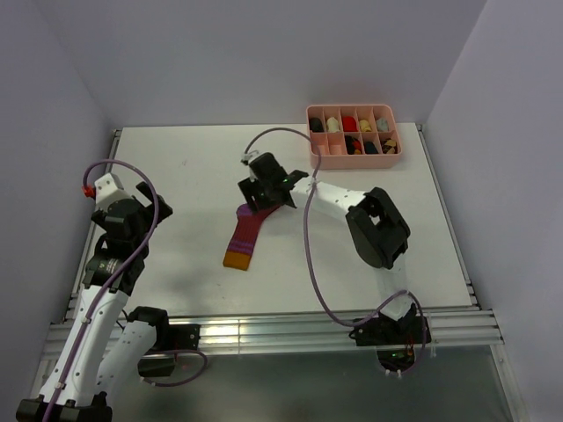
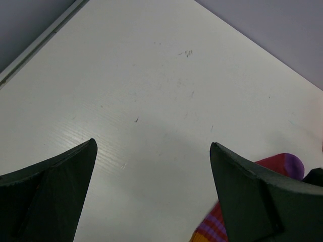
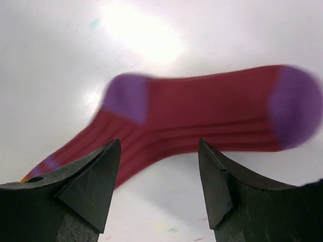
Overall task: Roll the socks
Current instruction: Adjust the sock at the center of the board.
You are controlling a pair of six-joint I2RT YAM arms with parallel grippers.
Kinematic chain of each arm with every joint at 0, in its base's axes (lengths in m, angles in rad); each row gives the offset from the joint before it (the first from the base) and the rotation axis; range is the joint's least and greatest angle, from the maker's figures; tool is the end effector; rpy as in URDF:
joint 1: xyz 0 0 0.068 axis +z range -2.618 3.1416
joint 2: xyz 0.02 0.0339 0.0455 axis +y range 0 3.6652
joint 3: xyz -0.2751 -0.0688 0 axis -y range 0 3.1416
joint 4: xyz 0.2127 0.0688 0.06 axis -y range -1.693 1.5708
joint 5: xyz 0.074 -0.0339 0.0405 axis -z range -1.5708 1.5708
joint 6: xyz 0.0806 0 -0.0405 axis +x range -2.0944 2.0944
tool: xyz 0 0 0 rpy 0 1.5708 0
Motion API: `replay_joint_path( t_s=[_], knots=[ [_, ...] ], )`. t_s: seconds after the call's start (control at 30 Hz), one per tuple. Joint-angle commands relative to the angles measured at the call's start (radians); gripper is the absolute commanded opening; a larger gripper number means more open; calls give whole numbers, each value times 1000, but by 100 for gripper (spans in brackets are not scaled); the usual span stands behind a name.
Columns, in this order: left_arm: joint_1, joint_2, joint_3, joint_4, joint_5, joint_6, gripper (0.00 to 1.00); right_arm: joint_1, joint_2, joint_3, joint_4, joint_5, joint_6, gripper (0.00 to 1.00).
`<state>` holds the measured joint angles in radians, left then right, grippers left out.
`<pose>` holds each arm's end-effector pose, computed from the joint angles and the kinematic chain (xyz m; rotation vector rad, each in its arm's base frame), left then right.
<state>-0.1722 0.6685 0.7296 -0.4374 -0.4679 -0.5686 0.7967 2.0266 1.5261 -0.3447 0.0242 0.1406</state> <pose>0.1525 0.0104 0.3033 -0.6692 1.7838 -0.0452 0.3223 0.3269 0.1954 -0.7803 2.3277 0.3944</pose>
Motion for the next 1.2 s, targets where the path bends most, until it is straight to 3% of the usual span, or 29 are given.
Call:
replay_joint_path(
  t_s=[0.0, 0.3, 0.73, 1.0, 1.17],
  knots=[
    [5, 3, 22, 19, 8, 13, 99, -77, -6, 29, 70, -56, -2, 70],
    [8, 6, 22, 19, 14, 13, 99, -206, 127, 120, 7, -93, 20, 69],
    [10, 14, 21, 34, 48, 19, 99, -326, 51, -3, -39, -26, 73, 71],
    [17, 48, 27, 26, 83, 19, 100, -272, -199, -174, 153, 8, 53, 73],
    [20, 49, 27, 23, 86, 16, 99, -115, -305, -254, 173, -20, -107, 73]
  ],
)
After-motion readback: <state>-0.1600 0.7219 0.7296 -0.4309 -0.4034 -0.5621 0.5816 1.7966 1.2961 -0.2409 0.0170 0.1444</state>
